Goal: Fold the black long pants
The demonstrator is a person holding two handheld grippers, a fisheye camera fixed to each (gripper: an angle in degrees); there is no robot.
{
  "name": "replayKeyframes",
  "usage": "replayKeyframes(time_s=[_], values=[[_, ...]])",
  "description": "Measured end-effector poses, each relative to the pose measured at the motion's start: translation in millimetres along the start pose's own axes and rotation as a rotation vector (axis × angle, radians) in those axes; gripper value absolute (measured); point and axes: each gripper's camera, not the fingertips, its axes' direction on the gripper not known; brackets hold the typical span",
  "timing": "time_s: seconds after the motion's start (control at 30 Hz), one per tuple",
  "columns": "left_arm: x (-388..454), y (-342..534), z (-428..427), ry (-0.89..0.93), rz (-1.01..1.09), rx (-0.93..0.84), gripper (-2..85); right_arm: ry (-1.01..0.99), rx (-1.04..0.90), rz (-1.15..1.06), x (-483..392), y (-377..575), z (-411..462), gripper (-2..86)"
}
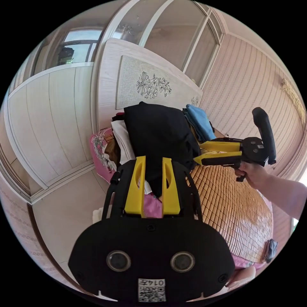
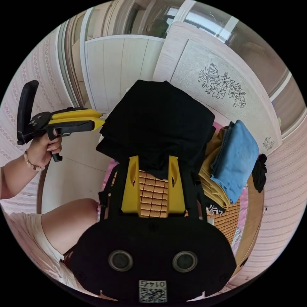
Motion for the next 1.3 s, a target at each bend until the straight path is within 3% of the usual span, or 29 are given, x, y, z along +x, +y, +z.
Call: replayKeyframes(time_s=[0.13,0.23,0.37,0.53,0.63,0.73,0.87,0.97,1.13,1.3], values=[[-8.4,-1.1,26.5,-0.022,0.03,-0.056,5.8,-0.014,-0.061,0.116,11.9,-19.1,42.2,11.9],[-14.9,-0.8,23.0,-0.012,0.044,-0.014,0.3,0.025,-0.062,0.14,12.9,-24.9,39.2,4.0],[-25.0,-3.9,10.2,0.146,0.041,0.055,-0.8,0.124,-0.013,0.034,10.3,-21.2,10.3,-0.1],[5.7,-17.5,-38.3,0.303,0.146,0.243,-0.9,-0.042,0.223,0.246,49.6,17.4,-71.7,-0.5],[48.5,-16.3,-61.3,0.52,0.257,0.294,-0.9,-0.06,0.327,0.378,64.5,76.9,-116.9,-0.4],[108.0,2.7,-48.2,0.736,0.375,0.165,-0.6,-0.071,0.275,0.522,70.0,153.1,-123.9,0.0],[182.2,58.6,21.1,0.941,0.458,-0.24,2.7,0.035,-0.037,0.794,76.8,262.7,-90.4,1.8],[192.7,83.7,37.4,0.929,0.47,-0.389,4.7,0.056,-0.204,0.894,64.9,311.9,-77.8,4.7],[167.1,78.8,46.2,0.654,0.498,-0.417,4.3,0.011,-0.212,0.85,25.6,317.6,-73.9,9.1],[154.0,39.2,90.7,0.461,0.426,-0.456,6.3,-0.156,-0.176,0.776,-3.1,281.3,-48.5,11.3]])
